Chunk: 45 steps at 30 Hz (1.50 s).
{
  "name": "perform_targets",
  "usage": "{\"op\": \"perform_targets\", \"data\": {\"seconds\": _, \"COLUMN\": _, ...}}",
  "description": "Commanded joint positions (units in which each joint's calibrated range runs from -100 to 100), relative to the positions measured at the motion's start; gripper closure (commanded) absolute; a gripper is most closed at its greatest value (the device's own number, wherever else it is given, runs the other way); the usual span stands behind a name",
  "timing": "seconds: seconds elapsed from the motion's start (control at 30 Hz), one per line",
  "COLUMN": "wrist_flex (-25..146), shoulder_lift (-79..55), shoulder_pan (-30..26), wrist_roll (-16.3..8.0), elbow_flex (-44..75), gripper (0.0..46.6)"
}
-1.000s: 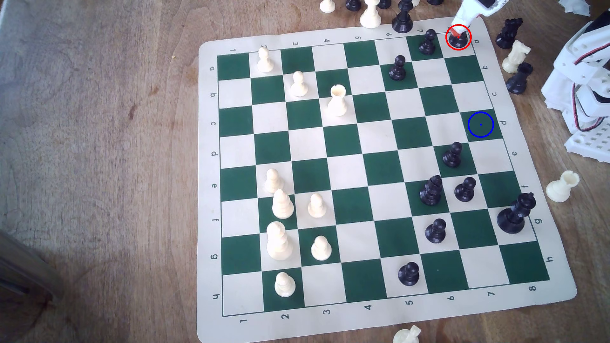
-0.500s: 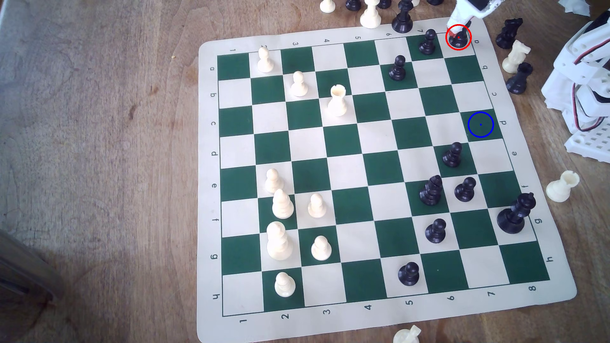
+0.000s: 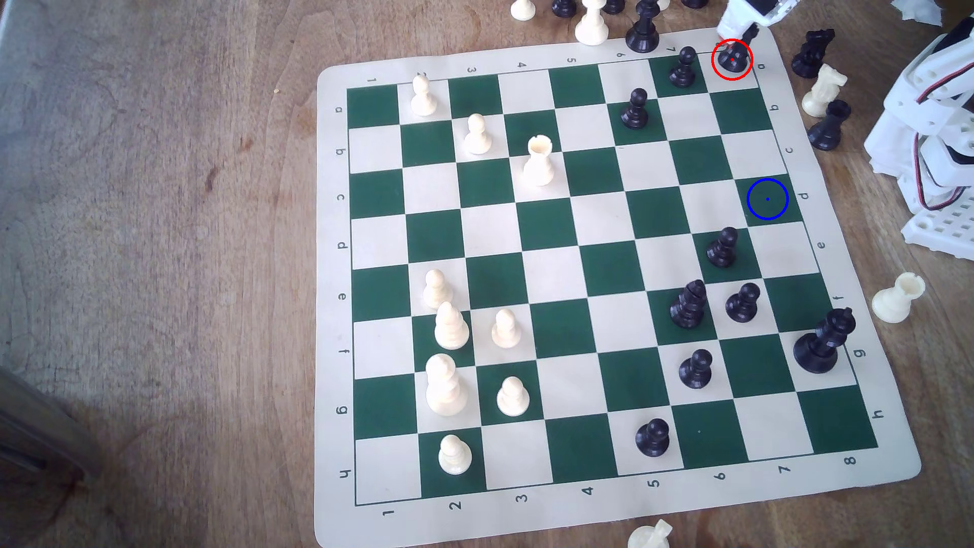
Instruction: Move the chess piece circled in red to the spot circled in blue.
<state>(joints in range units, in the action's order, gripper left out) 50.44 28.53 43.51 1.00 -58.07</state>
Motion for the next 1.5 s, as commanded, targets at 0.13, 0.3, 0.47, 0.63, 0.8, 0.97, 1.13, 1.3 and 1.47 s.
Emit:
{"op": "perform_targets", "data": {"seconds": 0.13, "wrist_flex": 0.42, "shoulder_lift": 1.1, "shoulder_pan": -0.45, "wrist_roll": 0.2, "elbow_flex": 0.68, "gripper": 46.4}}
{"op": "perform_targets", "data": {"seconds": 0.3, "wrist_flex": 0.34, "shoulder_lift": 1.18, "shoulder_pan": -0.3, "wrist_roll": 0.05, "elbow_flex": 0.68, "gripper": 36.4}}
{"op": "perform_targets", "data": {"seconds": 0.47, "wrist_flex": -1.3, "shoulder_lift": 1.01, "shoulder_pan": 0.17, "wrist_roll": -0.68, "elbow_flex": 0.68, "gripper": 27.0}}
{"op": "perform_targets", "data": {"seconds": 0.63, "wrist_flex": -1.54, "shoulder_lift": 1.01, "shoulder_pan": -0.14, "wrist_roll": -1.56, "elbow_flex": 0.59, "gripper": 25.0}}
{"op": "perform_targets", "data": {"seconds": 0.8, "wrist_flex": 1.16, "shoulder_lift": 1.52, "shoulder_pan": -0.92, "wrist_roll": -0.98, "elbow_flex": 0.31, "gripper": 29.7}}
{"op": "perform_targets", "data": {"seconds": 0.97, "wrist_flex": 3.21, "shoulder_lift": 2.37, "shoulder_pan": -1.47, "wrist_roll": -0.63, "elbow_flex": 0.31, "gripper": 31.4}}
{"op": "perform_targets", "data": {"seconds": 1.13, "wrist_flex": 4.76, "shoulder_lift": 3.3, "shoulder_pan": -1.7, "wrist_roll": -0.39, "elbow_flex": 0.31, "gripper": 31.6}}
{"op": "perform_targets", "data": {"seconds": 1.3, "wrist_flex": 5.25, "shoulder_lift": 3.81, "shoulder_pan": -1.94, "wrist_roll": -0.29, "elbow_flex": 0.31, "gripper": 33.0}}
{"op": "perform_targets", "data": {"seconds": 1.47, "wrist_flex": 6.4, "shoulder_lift": 3.81, "shoulder_pan": -2.49, "wrist_roll": 0.39, "elbow_flex": 0.31, "gripper": 42.5}}
